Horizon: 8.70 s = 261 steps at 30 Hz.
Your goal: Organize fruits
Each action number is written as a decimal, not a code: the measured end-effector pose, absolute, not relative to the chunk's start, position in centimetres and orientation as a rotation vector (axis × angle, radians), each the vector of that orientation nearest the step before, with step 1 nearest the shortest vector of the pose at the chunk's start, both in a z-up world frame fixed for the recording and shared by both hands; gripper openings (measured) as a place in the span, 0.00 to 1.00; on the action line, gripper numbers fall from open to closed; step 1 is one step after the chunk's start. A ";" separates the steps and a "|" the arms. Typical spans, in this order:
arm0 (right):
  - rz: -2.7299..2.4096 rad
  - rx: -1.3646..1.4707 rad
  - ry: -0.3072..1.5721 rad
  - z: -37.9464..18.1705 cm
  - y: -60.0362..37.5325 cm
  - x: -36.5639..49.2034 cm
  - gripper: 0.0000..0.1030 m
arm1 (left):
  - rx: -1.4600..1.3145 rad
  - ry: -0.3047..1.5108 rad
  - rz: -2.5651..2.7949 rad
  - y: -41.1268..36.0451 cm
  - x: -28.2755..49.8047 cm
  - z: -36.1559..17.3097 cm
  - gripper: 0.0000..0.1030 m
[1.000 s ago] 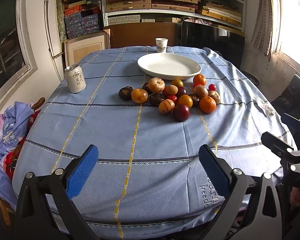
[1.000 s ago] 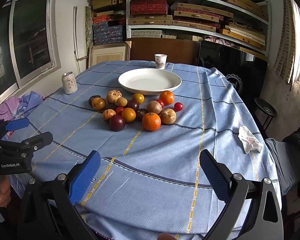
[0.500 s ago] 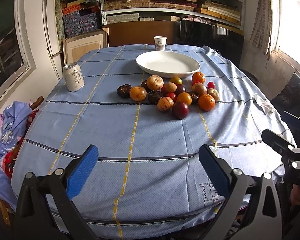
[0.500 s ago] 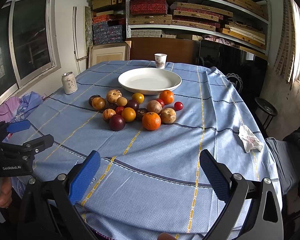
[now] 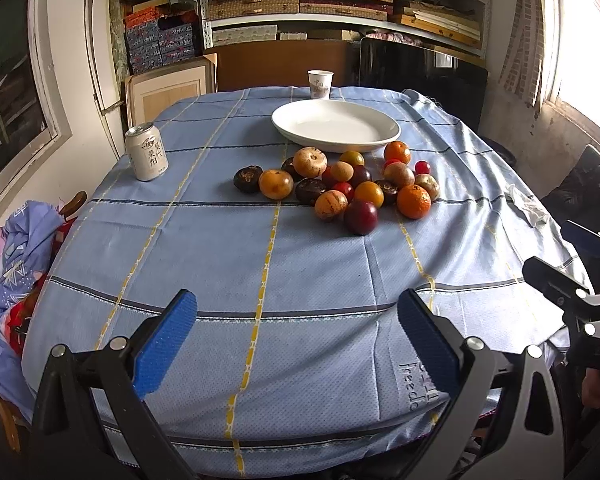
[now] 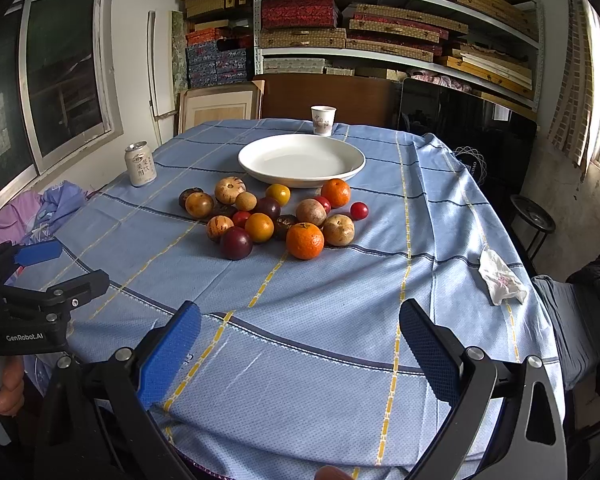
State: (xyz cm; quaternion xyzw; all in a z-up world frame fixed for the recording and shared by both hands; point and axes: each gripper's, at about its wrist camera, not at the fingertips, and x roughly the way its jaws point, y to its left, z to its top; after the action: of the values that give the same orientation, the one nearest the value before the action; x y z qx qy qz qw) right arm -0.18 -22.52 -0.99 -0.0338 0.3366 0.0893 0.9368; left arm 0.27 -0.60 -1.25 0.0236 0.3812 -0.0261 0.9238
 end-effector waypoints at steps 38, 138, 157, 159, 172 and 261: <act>0.217 -0.044 0.649 -2.2 -22.6 -0.1 0.97 | -0.025 0.865 -0.088 0.5 1.6 -3.1 0.96; 0.349 0.183 0.833 -4.5 -21.3 30.5 0.43 | -0.061 0.951 -0.366 -2.7 33.9 -1.8 0.37; 0.410 0.178 0.742 -2.9 -21.7 28.8 0.57 | -0.037 0.907 -0.228 -0.8 35.1 -2.2 0.93; 0.399 0.166 0.689 -2.8 -22.8 27.0 0.60 | -0.086 0.844 -0.182 0.8 32.4 -2.1 0.96; 0.405 0.171 0.815 -7.4 -27.6 21.7 0.62 | -0.130 0.829 -0.145 3.3 23.9 -5.3 0.96; 0.315 0.140 0.877 -9.6 -28.8 21.9 0.41 | -0.011 0.955 -0.423 -1.2 20.7 -9.9 0.32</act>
State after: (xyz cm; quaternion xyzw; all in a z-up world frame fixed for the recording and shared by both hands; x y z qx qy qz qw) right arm 21.91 -28.75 -9.55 0.0675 0.4223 0.1517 0.8911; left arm 20.74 -1.21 -9.86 -0.0053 0.4562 -0.2022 0.8666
